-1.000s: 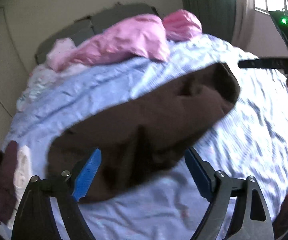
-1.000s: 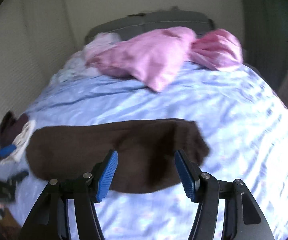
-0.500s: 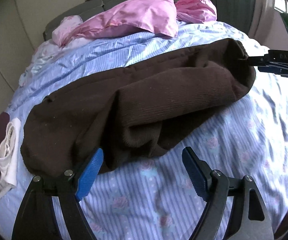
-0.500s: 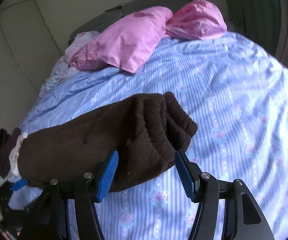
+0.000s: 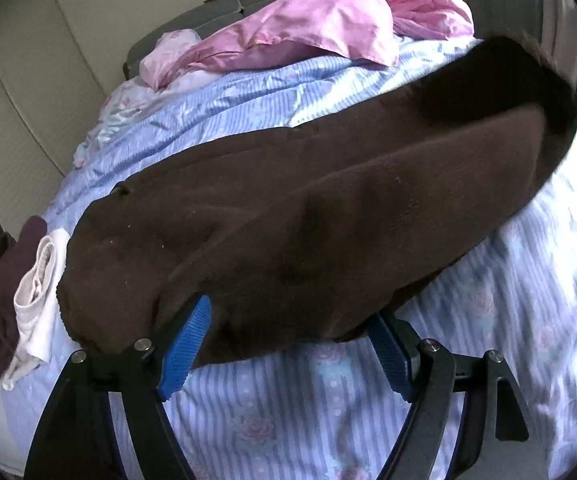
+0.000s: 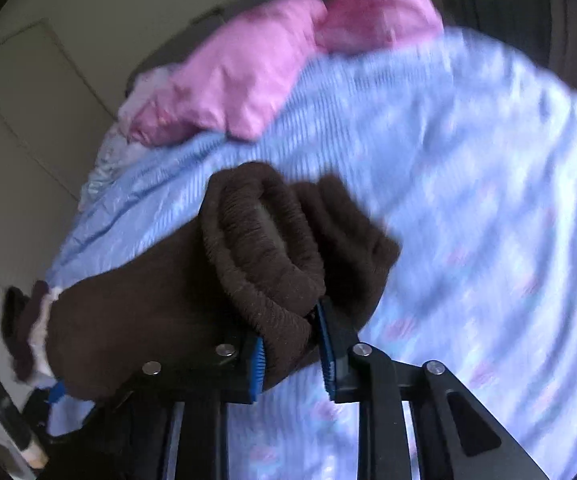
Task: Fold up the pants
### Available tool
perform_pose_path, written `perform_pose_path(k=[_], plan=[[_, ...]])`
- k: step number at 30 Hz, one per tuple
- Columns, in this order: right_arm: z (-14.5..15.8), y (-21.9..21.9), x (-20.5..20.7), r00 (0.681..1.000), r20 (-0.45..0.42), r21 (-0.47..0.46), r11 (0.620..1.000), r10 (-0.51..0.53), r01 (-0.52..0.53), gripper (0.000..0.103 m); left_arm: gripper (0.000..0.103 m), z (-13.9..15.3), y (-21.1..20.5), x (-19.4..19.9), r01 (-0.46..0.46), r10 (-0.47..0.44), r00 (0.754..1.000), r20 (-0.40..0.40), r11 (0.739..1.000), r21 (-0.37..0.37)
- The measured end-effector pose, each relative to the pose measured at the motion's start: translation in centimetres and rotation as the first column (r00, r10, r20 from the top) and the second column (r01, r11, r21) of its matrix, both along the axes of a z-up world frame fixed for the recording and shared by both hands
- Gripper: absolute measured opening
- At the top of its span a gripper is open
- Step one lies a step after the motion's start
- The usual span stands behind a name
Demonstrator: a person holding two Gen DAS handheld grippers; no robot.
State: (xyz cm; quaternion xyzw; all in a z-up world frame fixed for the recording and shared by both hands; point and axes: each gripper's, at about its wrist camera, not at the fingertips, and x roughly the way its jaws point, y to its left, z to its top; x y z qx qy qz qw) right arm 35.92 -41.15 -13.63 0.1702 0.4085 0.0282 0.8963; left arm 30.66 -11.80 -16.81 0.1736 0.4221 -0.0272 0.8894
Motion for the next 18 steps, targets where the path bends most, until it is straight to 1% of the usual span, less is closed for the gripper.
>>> perform_pose_path(k=[1,2,3,5,7,9,11,12,14,16,17,18], plan=[[1.0,0.1,-0.1,1.000,0.030,-0.045,0.999,-0.002,0.003,0.023,0.078,-0.2,-0.3,0.1,-0.002,0.002,1.000,-0.003,1.000,0.012],[2.0,0.1,0.1,0.999,0.053,-0.069,0.998,0.002,0.002,0.023,0.078,-0.3,-0.4,0.0,-0.004,0.004,1.000,-0.004,1.000,0.018],[2.5,0.1,0.4,0.998,0.060,-0.078,0.997,0.004,0.000,0.023,0.078,-0.5,-0.7,0.1,-0.005,0.005,1.000,-0.014,1.000,0.026],[2.8,-0.1,1.8,0.999,0.038,-0.098,0.995,-0.004,0.008,0.023,0.078,-1.3,-1.0,0.3,-0.009,0.011,0.999,-0.049,0.999,0.035],[2.0,-0.1,3.0,1.000,0.004,-0.129,0.992,-0.010,0.011,0.023,0.079,-1.9,-0.9,0.6,-0.016,0.019,0.998,-0.066,0.999,0.042],[0.2,-0.3,4.2,0.997,-0.070,-0.117,0.993,-0.042,0.034,0.023,0.079,-2.1,-0.7,0.6,-0.017,0.020,0.997,-0.068,0.999,0.035],[-1.3,-0.5,4.1,0.993,-0.098,-0.122,0.991,-0.062,0.050,0.026,0.080,-2.1,-0.6,0.5,-0.010,0.013,0.997,-0.073,0.999,0.038],[-1.7,-0.6,3.9,0.993,-0.099,-0.124,0.991,-0.067,0.054,0.028,0.080,-2.2,-0.6,0.4,-0.007,0.010,0.997,-0.080,0.999,0.038],[-2.2,-0.8,3.2,0.990,-0.120,-0.119,0.991,-0.078,0.064,0.037,0.081,-2.4,-0.4,0.3,-0.005,0.009,0.993,-0.116,0.999,0.035],[-2.4,-1.1,2.4,0.985,-0.136,-0.131,0.987,-0.111,0.094,0.061,0.081,-2.3,-0.2,0.1,0.010,-0.006,0.990,-0.140,0.999,0.030],[-2.4,-1.3,1.9,0.980,-0.140,-0.157,0.980,-0.141,0.118,0.064,0.081,-2.1,-0.2,-0.2,0.023,-0.018,0.988,-0.155,0.999,0.025],[-2.4,-1.3,1.5,0.980,-0.132,-0.172,0.977,-0.146,0.123,0.065,0.080,-2.0,-0.2,-0.3,0.028,-0.025,0.985,-0.172,0.999,0.019]])
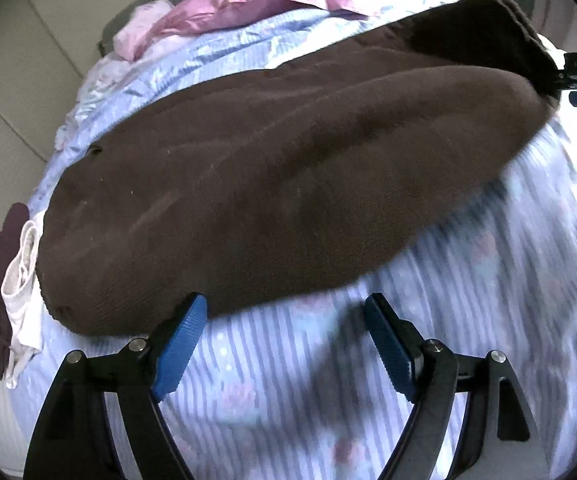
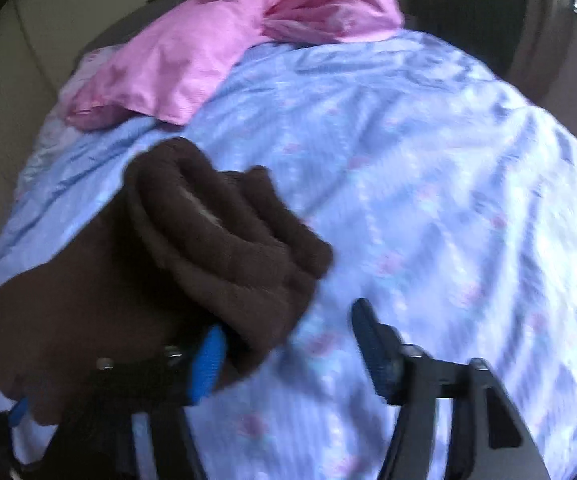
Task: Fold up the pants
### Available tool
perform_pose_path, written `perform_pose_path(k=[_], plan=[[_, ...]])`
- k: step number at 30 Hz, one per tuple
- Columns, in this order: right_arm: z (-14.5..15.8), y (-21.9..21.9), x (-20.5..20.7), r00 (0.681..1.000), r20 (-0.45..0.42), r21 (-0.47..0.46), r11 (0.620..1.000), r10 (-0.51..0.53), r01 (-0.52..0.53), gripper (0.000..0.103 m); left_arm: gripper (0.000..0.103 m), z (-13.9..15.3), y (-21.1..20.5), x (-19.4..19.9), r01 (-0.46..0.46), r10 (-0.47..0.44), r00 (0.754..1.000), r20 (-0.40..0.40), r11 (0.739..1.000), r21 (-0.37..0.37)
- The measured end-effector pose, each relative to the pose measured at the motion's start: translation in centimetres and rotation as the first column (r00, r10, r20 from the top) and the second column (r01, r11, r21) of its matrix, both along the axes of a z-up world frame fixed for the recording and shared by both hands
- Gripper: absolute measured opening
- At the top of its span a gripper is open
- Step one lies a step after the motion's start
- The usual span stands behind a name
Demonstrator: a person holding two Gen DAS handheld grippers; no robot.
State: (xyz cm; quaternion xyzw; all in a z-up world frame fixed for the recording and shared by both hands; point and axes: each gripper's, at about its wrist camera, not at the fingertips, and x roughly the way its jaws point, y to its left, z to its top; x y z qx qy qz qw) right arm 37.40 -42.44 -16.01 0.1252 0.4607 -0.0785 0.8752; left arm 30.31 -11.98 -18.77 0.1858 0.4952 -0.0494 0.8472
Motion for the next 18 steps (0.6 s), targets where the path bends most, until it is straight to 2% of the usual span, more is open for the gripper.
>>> perform_pose_path(k=[2,4,6,7,9,11,14,17,18], plan=[[0.4,0.2,-1.0,1.000,-0.001,0.000,1.000,0.012,-0.012,0.065,0.080,1.0,0.2,-0.9,0.034,-0.037,0.998,-0.048,0.997,-0.071],[1.6,0.6,-2.5,0.998,0.044,0.036,0.998,0.041,-0.042,0.065,0.080,2.8,0.1,-2.3,0.084,-0.089,0.995,-0.040,0.990,-0.114],[3.0,1.0,-3.3,0.993,0.105,0.040,0.997,0.063,-0.067,0.065,0.080,4.4,-0.3,-3.2,0.128,-0.125,0.992,0.026,0.985,-0.115],[3.9,1.3,-3.6,0.987,0.143,0.025,0.996,0.076,-0.080,0.066,0.081,5.7,-0.7,-3.4,0.149,-0.140,0.985,0.096,0.984,-0.096],[5.6,2.1,-3.2,0.973,0.206,-0.045,0.994,0.108,-0.101,0.071,0.081,7.0,-1.3,-3.3,0.170,-0.155,0.972,0.177,0.983,-0.075],[5.9,2.2,-1.5,0.976,0.198,-0.067,0.995,0.089,-0.077,0.072,0.081,7.8,-1.7,-2.0,0.155,-0.135,0.964,0.230,0.985,-0.071],[5.0,2.1,1.9,0.987,0.141,-0.026,0.997,0.074,-0.071,0.072,0.081,7.8,-1.8,0.9,0.113,-0.087,0.961,0.263,0.990,-0.082],[4.2,1.6,4.2,0.990,0.133,-0.047,0.998,0.045,-0.040,0.071,0.081,7.1,-1.8,2.6,0.089,-0.071,0.959,0.275,0.995,-0.052],[3.7,0.7,4.9,0.992,0.123,-0.017,1.000,0.004,-0.002,0.072,0.081,6.7,-1.7,2.9,0.077,-0.060,0.962,0.266,0.996,-0.052]])
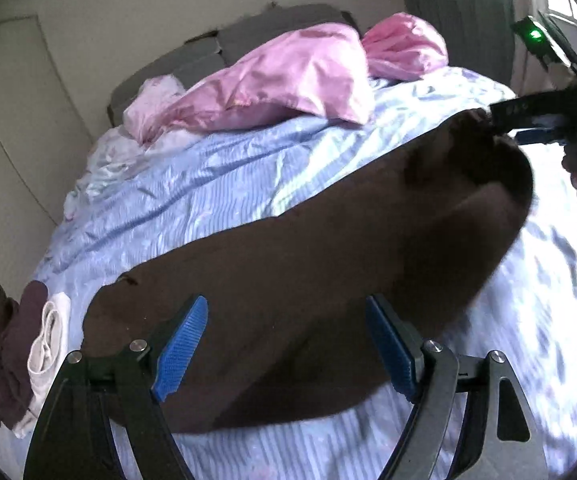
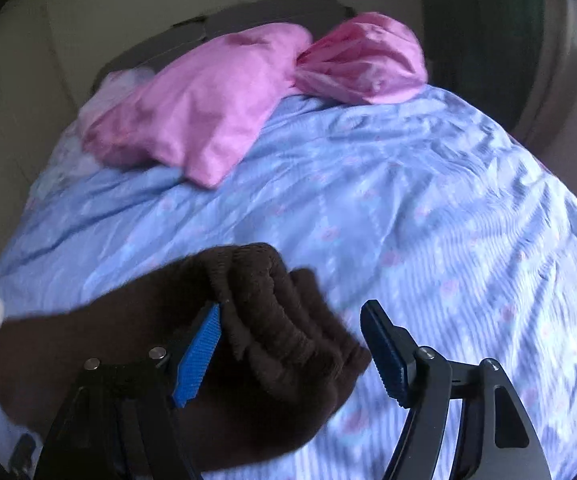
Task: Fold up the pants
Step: 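Grasp the cuffs with the right tool while the left tool grasps the pants body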
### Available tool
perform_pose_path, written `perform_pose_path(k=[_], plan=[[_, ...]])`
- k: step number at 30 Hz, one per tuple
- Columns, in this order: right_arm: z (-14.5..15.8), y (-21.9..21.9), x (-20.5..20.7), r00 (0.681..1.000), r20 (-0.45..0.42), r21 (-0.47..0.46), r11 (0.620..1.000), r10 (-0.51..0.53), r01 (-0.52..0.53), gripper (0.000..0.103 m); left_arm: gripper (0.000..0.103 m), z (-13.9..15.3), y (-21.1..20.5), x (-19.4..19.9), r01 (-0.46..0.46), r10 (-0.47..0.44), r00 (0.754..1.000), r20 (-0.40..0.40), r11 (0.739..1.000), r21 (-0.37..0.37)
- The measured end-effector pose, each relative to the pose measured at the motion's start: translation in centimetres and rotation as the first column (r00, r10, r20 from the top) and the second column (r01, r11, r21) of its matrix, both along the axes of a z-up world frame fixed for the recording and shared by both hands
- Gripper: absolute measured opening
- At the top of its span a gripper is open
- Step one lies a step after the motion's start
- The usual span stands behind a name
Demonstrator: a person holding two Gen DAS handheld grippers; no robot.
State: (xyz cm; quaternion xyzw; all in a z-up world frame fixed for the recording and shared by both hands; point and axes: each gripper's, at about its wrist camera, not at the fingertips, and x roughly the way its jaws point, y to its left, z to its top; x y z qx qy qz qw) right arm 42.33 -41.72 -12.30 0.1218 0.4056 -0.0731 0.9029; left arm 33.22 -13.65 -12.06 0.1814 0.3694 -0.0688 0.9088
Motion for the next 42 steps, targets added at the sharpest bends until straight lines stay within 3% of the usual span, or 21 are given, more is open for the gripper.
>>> perform_pose_path(k=[3,6,9,12,13,14,15,17,23,25,28,32,35,36,37,38,40,42], plan=[[-1.7,-2.0,1.5,0.998,-0.045,0.108,0.993,-0.051,0.056,0.071,0.081,-1.3,0.1,1.2,-0.036,0.036,0.998,-0.045,0.999,-0.006],[-3.2,-1.8,2.2,0.993,-0.101,0.048,0.997,-0.059,0.064,0.071,0.081,-2.3,-0.2,1.1,-0.030,0.029,0.997,-0.075,1.000,-0.006],[-3.3,-2.0,1.8,0.994,-0.089,0.070,0.995,-0.059,0.065,0.071,0.081,-2.3,-0.7,0.6,-0.001,0.002,0.998,-0.058,1.000,0.013],[-1.2,-2.1,-0.5,0.997,0.030,0.113,0.991,-0.073,0.069,0.072,0.081,-0.8,-0.5,-0.5,0.017,-0.017,1.000,0.005,1.000,-0.017],[-0.1,-1.9,-2.2,0.988,0.126,0.123,0.990,-0.091,0.075,0.074,0.081,0.1,-0.4,-0.8,0.019,-0.018,0.999,0.047,0.999,-0.032],[1.0,-1.7,-4.3,0.965,0.230,0.131,0.987,-0.124,0.095,0.079,0.081,0.7,-0.4,-1.0,0.016,-0.013,0.997,0.081,0.999,-0.036],[1.7,-1.5,-6.3,0.941,0.298,0.150,0.982,-0.158,0.117,0.095,0.081,1.3,-0.3,-1.2,0.011,-0.006,0.993,0.114,0.999,-0.044],[1.5,-1.6,-8.4,0.921,0.335,0.207,0.969,-0.196,0.131,0.101,0.081,2.0,-0.1,-1.1,0.004,0.005,0.989,0.146,0.998,-0.065],[-4.1,-3.7,-8.0,0.969,0.169,0.448,0.890,-0.183,0.090,0.100,0.079,1.3,-0.5,-0.4,0.001,0.008,0.995,0.103,0.996,-0.089],[-5.0,-3.8,-7.9,0.972,0.172,0.496,0.866,-0.160,0.055,0.100,0.079,0.8,-0.8,-0.5,0.007,0.001,0.994,0.111,0.998,-0.070],[-5.5,-3.6,-6.7,0.977,0.177,0.522,0.853,-0.122,0.012,0.098,0.079,0.3,-1.0,-0.3,0.006,0.000,0.993,0.116,0.999,-0.047],[-6.4,-3.8,-4.6,0.984,0.125,0.558,0.829,-0.124,0.034,0.096,0.077,0.1,-0.6,0.4,-0.010,0.017,0.996,0.091,0.997,-0.071],[-7.7,-3.8,-3.7,0.989,0.057,0.554,0.828,-0.139,0.084,0.082,0.067,0.2,0.0,1.3,-0.026,0.033,0.998,0.062,0.993,-0.114],[-7.9,-3.7,-3.7,0.988,0.039,0.542,0.834,-0.146,0.102,0.068,0.065,0.2,0.1,1.7,-0.030,0.036,0.998,0.047,0.991,-0.133],[-8.1,-3.5,-3.8,0.988,0.028,0.522,0.845,-0.154,0.117,0.057,0.054,0.2,0.2,2.1,-0.029,0.034,0.999,0.026,0.986,-0.162],[-8.3,-3.5,-4.1,0.987,0.032,0.515,0.849,-0.157,0.119,0.053,0.040,0.2,0.2,2.5,-0.023,0.025,1.000,0.007,0.983,-0.184],[-8.5,-3.7,-4.8,0.985,0.059,0.551,0.828,-0.160,0.101,0.038,0.024,0.0,-0.3,3.3,0.003,-0.014,0.999,-0.042,0.972,-0.233],[-8.1,-4.0,-5.6,0.984,0.086,0.562,0.823,-0.157,0.082,0.033,0.015,-0.4,-0.7,3.8,0.025,-0.051,0.995,-0.085,0.960,-0.279]])
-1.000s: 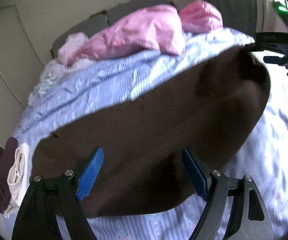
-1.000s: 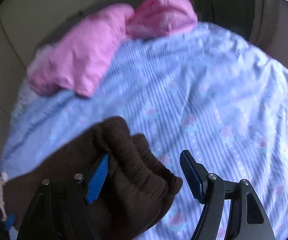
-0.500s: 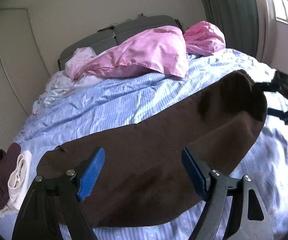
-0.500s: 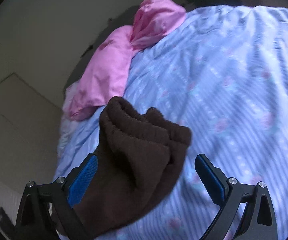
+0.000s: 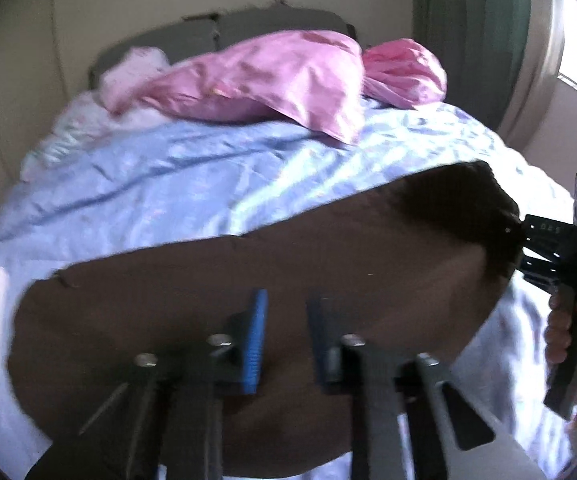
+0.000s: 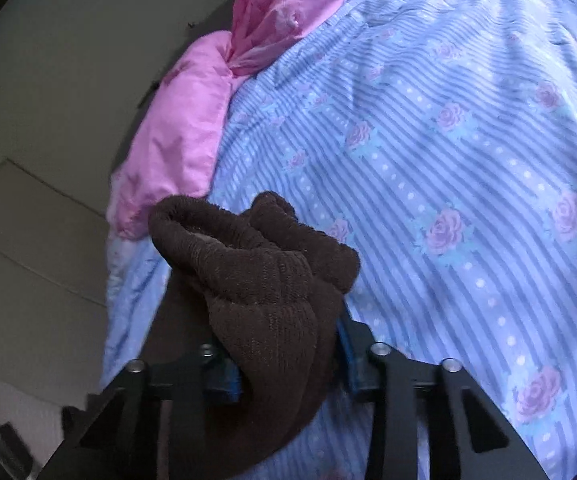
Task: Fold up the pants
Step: 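Grasp the cuffs with the right tool while the left tool grasps the pants body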
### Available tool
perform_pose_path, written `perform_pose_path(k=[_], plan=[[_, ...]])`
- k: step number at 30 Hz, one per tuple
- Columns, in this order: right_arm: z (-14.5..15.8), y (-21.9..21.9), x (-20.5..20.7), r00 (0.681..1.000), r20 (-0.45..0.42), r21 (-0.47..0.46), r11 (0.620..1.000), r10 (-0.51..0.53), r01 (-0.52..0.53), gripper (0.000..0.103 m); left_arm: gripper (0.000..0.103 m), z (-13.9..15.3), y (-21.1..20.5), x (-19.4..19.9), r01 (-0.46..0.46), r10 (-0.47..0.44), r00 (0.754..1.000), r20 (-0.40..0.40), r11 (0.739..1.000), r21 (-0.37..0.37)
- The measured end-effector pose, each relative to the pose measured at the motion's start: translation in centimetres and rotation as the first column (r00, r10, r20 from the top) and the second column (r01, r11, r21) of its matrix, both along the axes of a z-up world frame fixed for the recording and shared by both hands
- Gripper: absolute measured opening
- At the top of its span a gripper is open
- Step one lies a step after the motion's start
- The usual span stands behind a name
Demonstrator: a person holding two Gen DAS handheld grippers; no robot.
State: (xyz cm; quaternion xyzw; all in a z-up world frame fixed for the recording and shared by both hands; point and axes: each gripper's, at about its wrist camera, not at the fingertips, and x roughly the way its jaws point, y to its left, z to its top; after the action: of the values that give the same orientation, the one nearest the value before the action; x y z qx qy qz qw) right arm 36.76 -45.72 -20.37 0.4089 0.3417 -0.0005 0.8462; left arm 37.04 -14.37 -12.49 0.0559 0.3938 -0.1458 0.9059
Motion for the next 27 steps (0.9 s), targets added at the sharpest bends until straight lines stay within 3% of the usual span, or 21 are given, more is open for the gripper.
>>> perform_pose_path(k=[5,10,16,27], plan=[[1.7,-0.4,-0.8,0.998,0.057,0.000,1.000,0.010,-0.010,0.030,0.006,-1.8,-1.0,1.1,0.013,-0.019,0.996,-0.088,0.998,-0.062],[1.8,-0.6,-0.6,0.999,0.053,0.015,1.000,0.012,-0.012,0.030,0.005,-3.7,-1.5,2.1,0.022,-0.036,0.990,-0.140,0.995,-0.095],[1.6,-0.6,-0.8,0.999,0.048,0.006,1.000,0.011,-0.012,0.030,0.005,-5.0,-2.5,2.9,0.057,-0.065,0.987,-0.146,0.997,-0.056],[4.1,1.1,-1.6,0.998,0.036,-0.134,0.990,0.047,-0.042,0.029,0.005,-5.8,-2.8,3.5,0.096,-0.096,0.980,-0.176,0.995,-0.012]])
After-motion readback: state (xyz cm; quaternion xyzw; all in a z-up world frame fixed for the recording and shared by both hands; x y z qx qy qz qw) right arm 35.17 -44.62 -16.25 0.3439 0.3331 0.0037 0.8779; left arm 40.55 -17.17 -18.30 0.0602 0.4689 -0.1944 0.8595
